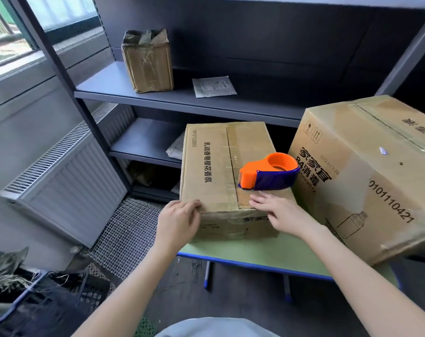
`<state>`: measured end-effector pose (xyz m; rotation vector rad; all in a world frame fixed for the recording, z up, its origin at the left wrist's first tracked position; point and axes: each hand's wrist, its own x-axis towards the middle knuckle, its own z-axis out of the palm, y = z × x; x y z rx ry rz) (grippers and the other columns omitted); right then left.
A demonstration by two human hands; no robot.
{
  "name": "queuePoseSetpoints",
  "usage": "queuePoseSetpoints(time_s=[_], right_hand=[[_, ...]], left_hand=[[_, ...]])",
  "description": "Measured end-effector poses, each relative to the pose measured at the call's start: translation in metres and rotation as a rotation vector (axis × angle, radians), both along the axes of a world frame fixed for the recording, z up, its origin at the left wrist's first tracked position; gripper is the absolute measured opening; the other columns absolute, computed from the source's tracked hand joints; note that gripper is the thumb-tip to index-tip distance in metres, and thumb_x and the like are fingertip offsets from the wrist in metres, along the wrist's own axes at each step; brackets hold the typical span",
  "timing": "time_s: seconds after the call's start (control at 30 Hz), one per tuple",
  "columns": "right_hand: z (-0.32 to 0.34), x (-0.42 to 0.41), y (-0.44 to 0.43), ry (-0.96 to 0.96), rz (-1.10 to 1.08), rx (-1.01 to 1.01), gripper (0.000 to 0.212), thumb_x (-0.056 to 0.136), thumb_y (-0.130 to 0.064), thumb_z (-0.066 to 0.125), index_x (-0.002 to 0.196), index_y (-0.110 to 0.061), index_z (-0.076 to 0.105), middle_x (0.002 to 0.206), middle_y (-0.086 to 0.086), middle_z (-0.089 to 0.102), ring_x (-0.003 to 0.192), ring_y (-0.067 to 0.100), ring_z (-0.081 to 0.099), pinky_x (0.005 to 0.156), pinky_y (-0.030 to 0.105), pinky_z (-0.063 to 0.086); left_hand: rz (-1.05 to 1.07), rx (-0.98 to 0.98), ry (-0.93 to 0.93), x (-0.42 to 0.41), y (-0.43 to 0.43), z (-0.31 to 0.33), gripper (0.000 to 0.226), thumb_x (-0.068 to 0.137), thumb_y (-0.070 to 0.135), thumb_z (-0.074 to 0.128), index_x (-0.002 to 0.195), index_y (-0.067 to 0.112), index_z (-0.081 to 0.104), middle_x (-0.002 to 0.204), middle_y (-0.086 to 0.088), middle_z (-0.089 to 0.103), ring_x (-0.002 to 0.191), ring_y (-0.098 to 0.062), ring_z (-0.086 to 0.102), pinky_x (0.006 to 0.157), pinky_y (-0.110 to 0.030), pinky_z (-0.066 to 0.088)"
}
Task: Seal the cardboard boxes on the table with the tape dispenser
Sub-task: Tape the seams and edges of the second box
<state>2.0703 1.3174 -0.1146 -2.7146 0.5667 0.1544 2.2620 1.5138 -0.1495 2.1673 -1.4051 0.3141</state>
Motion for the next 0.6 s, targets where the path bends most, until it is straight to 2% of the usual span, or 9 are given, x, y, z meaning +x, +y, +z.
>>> queuePoseSetpoints(time_s=[0.1,0.17,0.2,0.27,0.33,0.43,0.53,0.6], right_hand=[[0.0,-0.018,-0.004,-0.082,-0.175,-0.023,0.04,0.096,-0.013,0.047,0.135,-0.021,0.049,0.144,-0.007,0.043,0.138,0.01,0.031,0.113,0.031,0.026],[-0.001,-0.027,-0.005,-0.191,-0.366,-0.111,0.035,0.095,-0.013,0.047,0.129,-0.015,0.056,0.135,0.002,0.054,0.127,0.016,0.045,0.103,0.03,0.037],[0.0,-0.031,-0.005,-0.215,-0.467,-0.143,0.034,0.095,-0.013,0.046,0.127,-0.012,0.058,0.129,0.006,0.057,0.119,0.018,0.049,0.095,0.03,0.042],[0.001,-0.036,-0.006,-0.146,-0.616,-0.137,0.032,0.095,-0.013,0.043,0.124,-0.008,0.056,0.12,0.01,0.057,0.106,0.024,0.054,0.079,0.031,0.045],[0.002,-0.037,-0.008,-0.037,-0.685,-0.023,0.032,0.096,-0.014,0.04,0.126,-0.007,0.05,0.115,0.014,0.058,0.095,0.028,0.057,0.07,0.031,0.044],[-0.001,-0.035,-0.012,-0.052,-0.694,0.117,0.039,0.097,-0.015,0.038,0.135,-0.008,0.039,0.11,0.016,0.06,0.088,0.03,0.06,0.071,0.036,0.05],[-0.002,-0.035,-0.017,-0.113,-0.693,0.174,0.05,0.095,-0.013,0.046,0.143,-0.009,0.032,0.107,0.015,0.064,0.088,0.025,0.063,0.081,0.036,0.052],[-0.001,-0.036,-0.02,-0.168,-0.719,0.271,0.056,0.092,-0.008,0.052,0.144,-0.007,0.031,0.094,0.012,0.068,0.073,0.017,0.065,0.081,0.032,0.053]], left_hand=[[0.247,-0.057,0.203,0.01,0.01,0.001,0.021,0.087,0.021,0.049,0.078,0.008,0.063,0.076,-0.003,0.064,0.074,-0.023,0.056,0.068,-0.03,0.038],[0.364,0.01,0.406,0.014,0.013,-0.001,0.031,0.093,0.027,0.05,0.072,0.005,0.055,0.073,-0.005,0.057,0.072,-0.024,0.05,0.06,-0.032,0.035],[0.374,0.049,0.504,0.015,0.014,-0.003,0.04,0.095,0.033,0.048,0.069,0.003,0.054,0.068,-0.007,0.056,0.067,-0.024,0.05,0.057,-0.032,0.033],[0.329,0.1,0.649,0.014,0.016,-0.006,0.052,0.096,0.041,0.044,0.068,0.0,0.059,0.06,-0.003,0.06,0.058,-0.025,0.051,0.054,-0.033,0.035],[0.28,0.104,0.688,0.011,0.017,-0.007,0.052,0.095,0.043,0.047,0.07,0.001,0.066,0.062,-0.003,0.065,0.061,-0.029,0.058,0.058,-0.039,0.044],[0.287,0.087,0.69,0.01,0.019,-0.006,0.053,0.093,0.045,0.05,0.071,0.001,0.069,0.066,-0.012,0.067,0.066,-0.03,0.061,0.065,-0.04,0.048],[0.294,0.101,0.714,0.008,0.019,-0.001,0.048,0.09,0.046,0.054,0.062,0.01,0.068,0.059,-0.003,0.065,0.056,-0.018,0.057,0.059,-0.032,0.044],[0.309,0.109,0.739,0.005,0.017,0.001,0.042,0.09,0.042,0.057,0.06,0.015,0.067,0.06,0.002,0.065,0.056,-0.012,0.057,0.056,-0.027,0.042]])
